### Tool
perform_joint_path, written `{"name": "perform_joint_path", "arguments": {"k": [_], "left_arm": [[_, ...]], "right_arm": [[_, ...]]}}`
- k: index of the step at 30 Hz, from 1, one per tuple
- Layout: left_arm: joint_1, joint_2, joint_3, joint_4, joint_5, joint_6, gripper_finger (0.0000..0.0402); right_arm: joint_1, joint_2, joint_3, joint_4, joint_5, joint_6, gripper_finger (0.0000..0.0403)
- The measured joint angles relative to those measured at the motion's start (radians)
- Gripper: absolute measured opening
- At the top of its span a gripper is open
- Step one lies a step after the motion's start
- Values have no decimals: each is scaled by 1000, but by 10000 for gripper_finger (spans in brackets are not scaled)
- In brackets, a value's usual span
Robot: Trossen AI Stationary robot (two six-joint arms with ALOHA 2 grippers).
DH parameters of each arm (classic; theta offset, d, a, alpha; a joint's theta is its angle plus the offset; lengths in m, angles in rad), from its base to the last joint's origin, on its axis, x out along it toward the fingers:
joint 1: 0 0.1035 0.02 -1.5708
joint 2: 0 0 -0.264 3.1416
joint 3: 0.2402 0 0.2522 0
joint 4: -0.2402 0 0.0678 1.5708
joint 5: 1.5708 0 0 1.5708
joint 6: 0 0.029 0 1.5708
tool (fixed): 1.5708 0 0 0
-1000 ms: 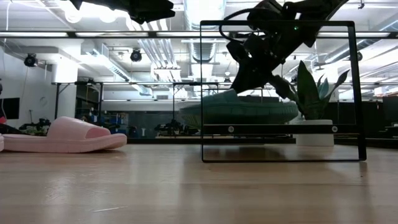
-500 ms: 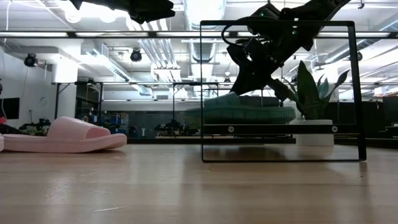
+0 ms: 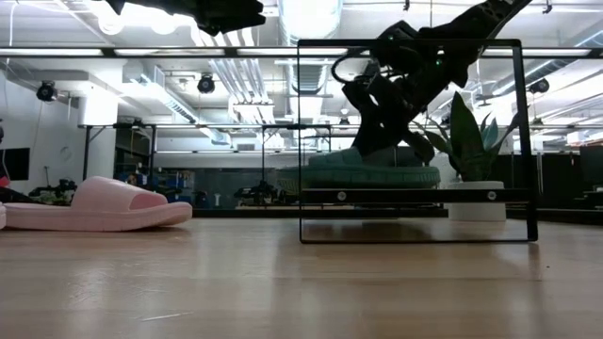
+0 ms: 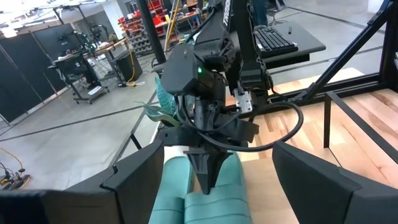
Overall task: Pick and place slides into the shelf
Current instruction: Put the blue slide on the shelf
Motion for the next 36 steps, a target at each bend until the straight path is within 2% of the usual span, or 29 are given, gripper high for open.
{"name": "perform_joint_path", "arguments": {"k": [5, 11, 22, 28, 32, 36], "left_arm": [[1, 0, 0, 0, 0, 0, 283], [1, 0, 0, -2, 0, 0, 283], [1, 0, 0, -3, 0, 0, 283], [1, 0, 0, -3, 0, -1, 283], [1, 0, 0, -2, 0, -1, 283], [1, 0, 0, -3, 0, -2, 283]], "right_arm": [[0, -9, 46, -49, 14, 126, 15], [0, -9, 108, -146, 14, 192, 38], [6, -10, 132, -200, 12, 273, 104], [6, -23, 219, -325, 14, 426, 128], [5, -23, 293, -459, -61, 576, 127], [7, -23, 326, -596, -126, 624, 113]]}}
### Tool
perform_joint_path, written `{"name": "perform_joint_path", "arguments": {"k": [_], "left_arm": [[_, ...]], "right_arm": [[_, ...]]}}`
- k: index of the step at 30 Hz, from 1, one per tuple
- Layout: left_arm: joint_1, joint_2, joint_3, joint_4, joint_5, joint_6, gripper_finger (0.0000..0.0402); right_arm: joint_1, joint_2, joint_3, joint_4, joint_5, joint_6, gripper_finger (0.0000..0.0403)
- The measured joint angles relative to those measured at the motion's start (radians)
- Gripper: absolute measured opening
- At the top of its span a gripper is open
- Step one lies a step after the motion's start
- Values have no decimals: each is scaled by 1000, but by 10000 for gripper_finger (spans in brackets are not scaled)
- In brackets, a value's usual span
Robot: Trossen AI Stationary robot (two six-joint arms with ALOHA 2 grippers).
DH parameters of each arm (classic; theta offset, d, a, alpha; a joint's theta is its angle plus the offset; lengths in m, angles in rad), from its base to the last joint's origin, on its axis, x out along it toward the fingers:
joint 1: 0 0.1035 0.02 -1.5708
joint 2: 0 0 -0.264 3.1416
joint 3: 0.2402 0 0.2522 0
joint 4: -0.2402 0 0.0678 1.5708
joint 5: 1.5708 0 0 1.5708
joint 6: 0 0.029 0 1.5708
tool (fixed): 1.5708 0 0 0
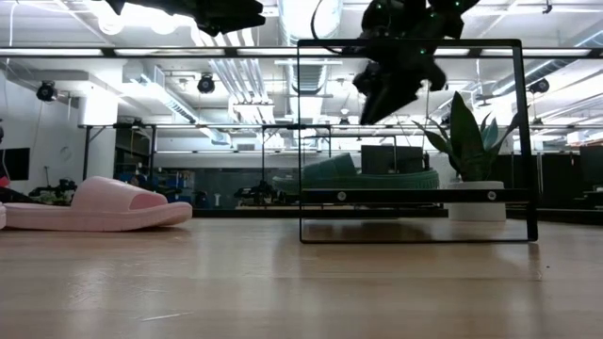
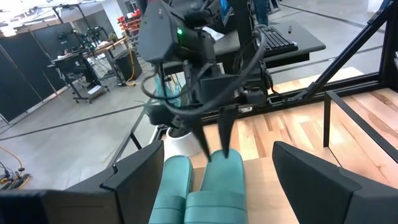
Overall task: Pick and place slides into the shelf
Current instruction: Put the blue slide on the shelf
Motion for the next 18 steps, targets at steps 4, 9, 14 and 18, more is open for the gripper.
{"name": "perform_joint_path", "arguments": {"k": [4, 9, 14, 18], "left_arm": [[0, 0, 0, -1, 0, 0, 283], [0, 0, 0, -2, 0, 0, 283], [0, 7, -2, -5, 0, -1, 283], [-1, 19, -2, -4, 0, 0, 283]], "right_arm": [[-1, 1, 7, -114, 2, 31, 94], [-3, 1, 2, -166, 8, 111, 76], [-2, 1, 0, -217, 8, 170, 77], [-2, 0, -24, -224, 7, 196, 85]]}}
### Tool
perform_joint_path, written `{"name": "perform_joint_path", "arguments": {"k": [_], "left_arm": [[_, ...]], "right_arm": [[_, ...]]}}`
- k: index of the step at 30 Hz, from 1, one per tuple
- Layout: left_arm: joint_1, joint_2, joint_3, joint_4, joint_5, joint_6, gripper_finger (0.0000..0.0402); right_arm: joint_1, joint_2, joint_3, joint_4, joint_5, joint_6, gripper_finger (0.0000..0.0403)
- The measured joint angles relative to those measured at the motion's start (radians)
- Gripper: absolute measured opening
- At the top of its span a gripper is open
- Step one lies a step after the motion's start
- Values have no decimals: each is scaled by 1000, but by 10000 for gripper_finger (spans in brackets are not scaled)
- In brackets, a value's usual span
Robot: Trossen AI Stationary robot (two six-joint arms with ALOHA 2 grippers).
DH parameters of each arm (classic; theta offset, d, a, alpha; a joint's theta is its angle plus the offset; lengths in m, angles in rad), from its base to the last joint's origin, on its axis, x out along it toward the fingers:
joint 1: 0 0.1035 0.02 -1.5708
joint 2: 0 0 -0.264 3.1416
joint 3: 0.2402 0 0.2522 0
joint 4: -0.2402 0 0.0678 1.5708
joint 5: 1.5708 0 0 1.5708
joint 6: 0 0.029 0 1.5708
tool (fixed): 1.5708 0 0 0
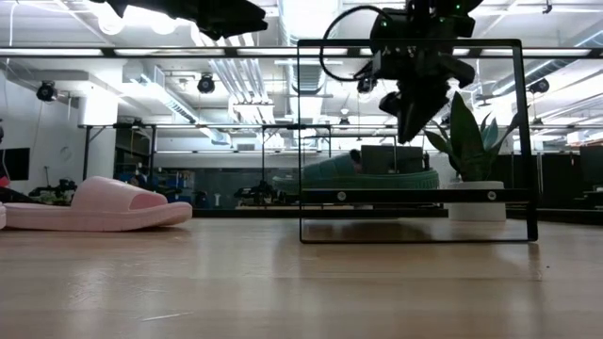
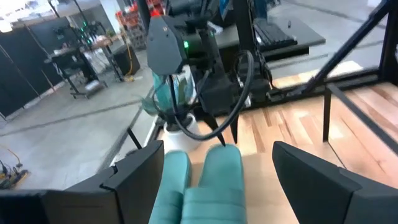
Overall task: Pick and place slides into the shelf
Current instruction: Put the blue slide on the shelf
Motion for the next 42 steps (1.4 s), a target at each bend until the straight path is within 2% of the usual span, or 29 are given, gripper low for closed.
{"name": "perform_joint_path", "arguments": {"k": [3, 7, 12, 26, 35, 42], "left_arm": [[0, 7, 0, 7, 0, 1, 283], [0, 12, 0, -1, 0, 1, 283], [0, 16, 0, 2, -1, 5, 283], [1, 21, 0, 3, -1, 11, 283], [1, 28, 0, 4, -1, 10, 283], [1, 33, 0, 4, -1, 10, 283]], "right_arm": [[0, 0, -34, 0, -1, 0, 77], [0, 0, -80, 1, -6, 0, 46], [3, 0, -117, 4, -60, -7, 12], [13, 0, -199, 103, -58, -13, 9], [13, 0, -209, 136, 32, -16, 9], [8, 0, -209, 148, 59, -16, 9]]}}
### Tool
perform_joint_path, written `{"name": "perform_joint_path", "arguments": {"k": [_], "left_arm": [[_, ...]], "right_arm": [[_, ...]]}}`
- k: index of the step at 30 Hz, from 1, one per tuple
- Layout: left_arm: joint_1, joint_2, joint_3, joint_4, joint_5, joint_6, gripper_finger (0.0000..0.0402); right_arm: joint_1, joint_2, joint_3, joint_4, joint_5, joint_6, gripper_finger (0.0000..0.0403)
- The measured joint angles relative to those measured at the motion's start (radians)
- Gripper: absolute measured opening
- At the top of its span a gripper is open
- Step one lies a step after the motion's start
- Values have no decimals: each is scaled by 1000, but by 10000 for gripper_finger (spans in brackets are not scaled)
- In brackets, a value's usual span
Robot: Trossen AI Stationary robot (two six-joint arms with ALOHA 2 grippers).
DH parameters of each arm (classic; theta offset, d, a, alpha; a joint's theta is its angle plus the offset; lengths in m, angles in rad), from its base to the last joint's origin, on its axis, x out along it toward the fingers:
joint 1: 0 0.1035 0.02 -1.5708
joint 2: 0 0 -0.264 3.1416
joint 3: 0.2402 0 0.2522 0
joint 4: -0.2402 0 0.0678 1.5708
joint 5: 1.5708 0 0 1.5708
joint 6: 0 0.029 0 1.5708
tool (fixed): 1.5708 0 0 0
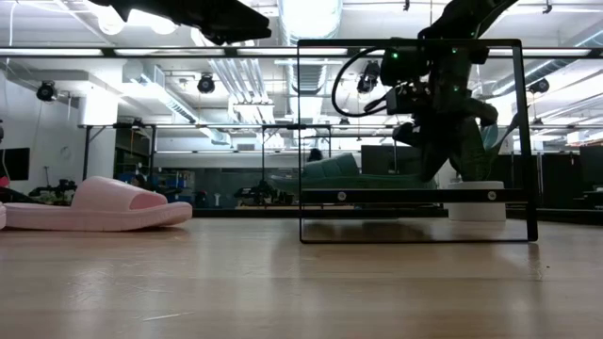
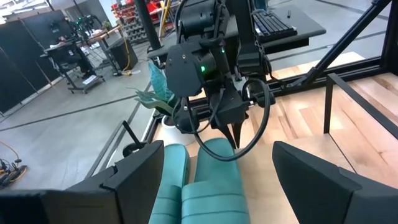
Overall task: Pick and place slides into the shelf
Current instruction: Put the blue slide on the shelf
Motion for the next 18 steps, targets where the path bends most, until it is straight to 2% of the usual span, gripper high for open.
{"name": "perform_joint_path", "arguments": {"k": [5, 11, 13, 18], "left_arm": [[0, 1, 0, -1, 0, -1, 283], [0, 1, 0, -18, 0, -10, 283], [0, 1, 0, -56, 0, -24, 283], [-6, 33, 0, -218, 23, -173, 283]], "right_arm": [[-1, 0, 0, 15, 66, 8, 9], [-2, 0, 6, 14, 66, 22, 9], [-1, 0, 18, 14, 66, 23, 9], [-2, 0, 57, 17, 66, 27, 9]]}}
